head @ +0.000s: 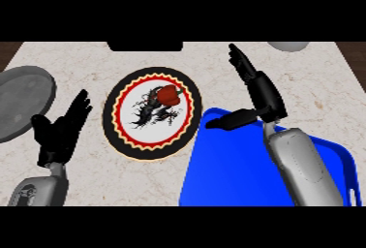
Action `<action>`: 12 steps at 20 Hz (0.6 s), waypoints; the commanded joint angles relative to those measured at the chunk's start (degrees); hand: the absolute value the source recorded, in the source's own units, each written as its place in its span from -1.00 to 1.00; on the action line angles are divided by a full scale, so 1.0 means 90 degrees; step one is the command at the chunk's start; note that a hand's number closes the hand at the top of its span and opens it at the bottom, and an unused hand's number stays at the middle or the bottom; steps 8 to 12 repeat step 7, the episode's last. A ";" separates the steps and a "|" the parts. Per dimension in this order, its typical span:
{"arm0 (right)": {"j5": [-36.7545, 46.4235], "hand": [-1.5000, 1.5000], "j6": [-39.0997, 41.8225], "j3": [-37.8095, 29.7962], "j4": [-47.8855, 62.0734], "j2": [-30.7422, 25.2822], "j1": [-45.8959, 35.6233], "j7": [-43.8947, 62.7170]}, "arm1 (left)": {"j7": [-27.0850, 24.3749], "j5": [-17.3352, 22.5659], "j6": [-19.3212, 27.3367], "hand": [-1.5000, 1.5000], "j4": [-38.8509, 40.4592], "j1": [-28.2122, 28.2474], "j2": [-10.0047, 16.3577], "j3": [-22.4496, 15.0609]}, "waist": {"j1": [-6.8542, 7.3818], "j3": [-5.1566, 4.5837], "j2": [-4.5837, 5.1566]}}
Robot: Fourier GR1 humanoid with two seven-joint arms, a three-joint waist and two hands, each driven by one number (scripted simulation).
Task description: Pick the bell pepper from the tray and place it in the plate
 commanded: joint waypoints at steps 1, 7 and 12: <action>0.0189 -1.00 0.0226 -0.0245 0.0213 -0.0166 0.0131 -0.0272 | 0.0054 -0.0083 0.0032 0.00 -0.0228 0.0239 -0.0055 0.0004 | 0.0006 0.0001 0.0000; 0.0418 -1.00 0.0491 -0.0398 0.0230 -0.0306 0.0244 -0.0171 | 0.0223 -0.0023 -0.0075 0.00 -0.0378 0.0182 -0.0125 0.0009 | 0.0004 0.0001 -0.0003; 0.0418 -1.00 0.0491 -0.0398 0.0230 -0.0306 0.0244 -0.0171 | 0.0223 -0.0023 -0.0075 0.00 -0.0378 0.0182 -0.0125 0.0009 | 0.0004 0.0001 -0.0003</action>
